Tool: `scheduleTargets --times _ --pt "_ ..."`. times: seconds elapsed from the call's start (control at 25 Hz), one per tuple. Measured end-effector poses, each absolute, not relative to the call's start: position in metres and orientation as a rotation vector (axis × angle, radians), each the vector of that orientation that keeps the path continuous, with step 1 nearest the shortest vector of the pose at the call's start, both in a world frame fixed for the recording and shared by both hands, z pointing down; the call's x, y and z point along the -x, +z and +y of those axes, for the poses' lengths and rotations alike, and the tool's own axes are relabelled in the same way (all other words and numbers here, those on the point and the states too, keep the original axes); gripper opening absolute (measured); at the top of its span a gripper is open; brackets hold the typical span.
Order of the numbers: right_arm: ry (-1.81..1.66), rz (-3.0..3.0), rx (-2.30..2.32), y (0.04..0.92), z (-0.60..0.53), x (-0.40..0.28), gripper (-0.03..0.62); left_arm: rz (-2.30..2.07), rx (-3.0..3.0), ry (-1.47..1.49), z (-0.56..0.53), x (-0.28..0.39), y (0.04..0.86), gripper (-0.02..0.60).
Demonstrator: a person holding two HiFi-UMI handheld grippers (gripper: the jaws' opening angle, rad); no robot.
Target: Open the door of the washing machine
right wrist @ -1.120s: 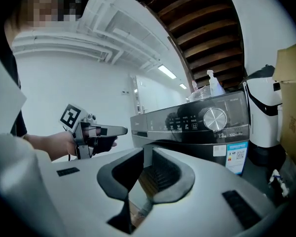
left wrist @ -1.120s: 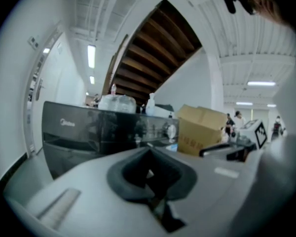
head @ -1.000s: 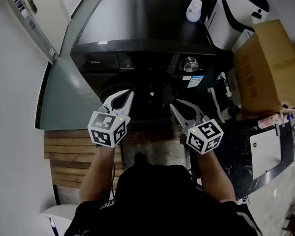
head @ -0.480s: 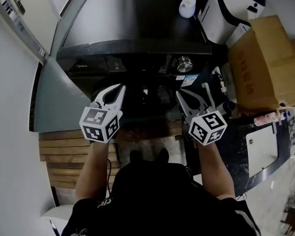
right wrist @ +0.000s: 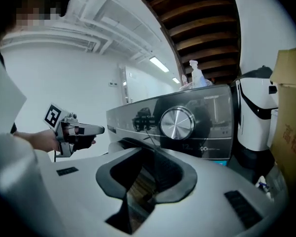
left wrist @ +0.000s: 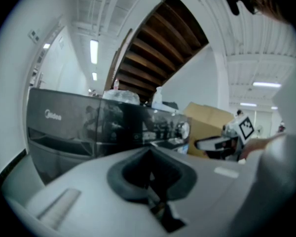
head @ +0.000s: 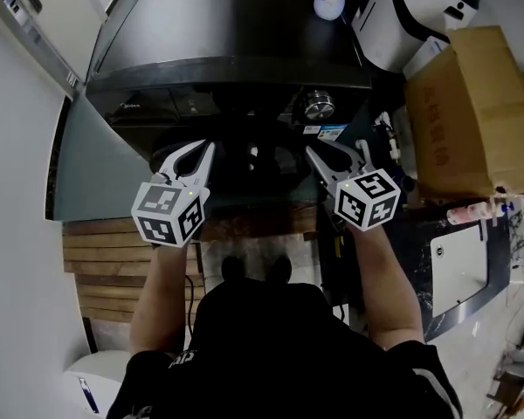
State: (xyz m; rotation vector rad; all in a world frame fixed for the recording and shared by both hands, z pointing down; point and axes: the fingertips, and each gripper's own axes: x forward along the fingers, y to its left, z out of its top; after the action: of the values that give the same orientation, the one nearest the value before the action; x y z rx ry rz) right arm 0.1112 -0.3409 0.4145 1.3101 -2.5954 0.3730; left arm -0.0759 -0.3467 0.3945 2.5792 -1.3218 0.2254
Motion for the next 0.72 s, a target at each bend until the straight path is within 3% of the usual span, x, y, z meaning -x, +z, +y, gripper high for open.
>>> scheduleTargets --times 0.24,0.72 --pt "0.367 -2.553 -1.131 0.441 -0.348 -0.091 0.155 -1.316 -2.556 0.225 -0.343 0.070 0.403 0.008" --pt "0.289 -2.355 -0.968 0.507 -0.361 -0.085 0.218 -1.285 -2.527 0.240 -0.329 0.060 0.420 0.008"
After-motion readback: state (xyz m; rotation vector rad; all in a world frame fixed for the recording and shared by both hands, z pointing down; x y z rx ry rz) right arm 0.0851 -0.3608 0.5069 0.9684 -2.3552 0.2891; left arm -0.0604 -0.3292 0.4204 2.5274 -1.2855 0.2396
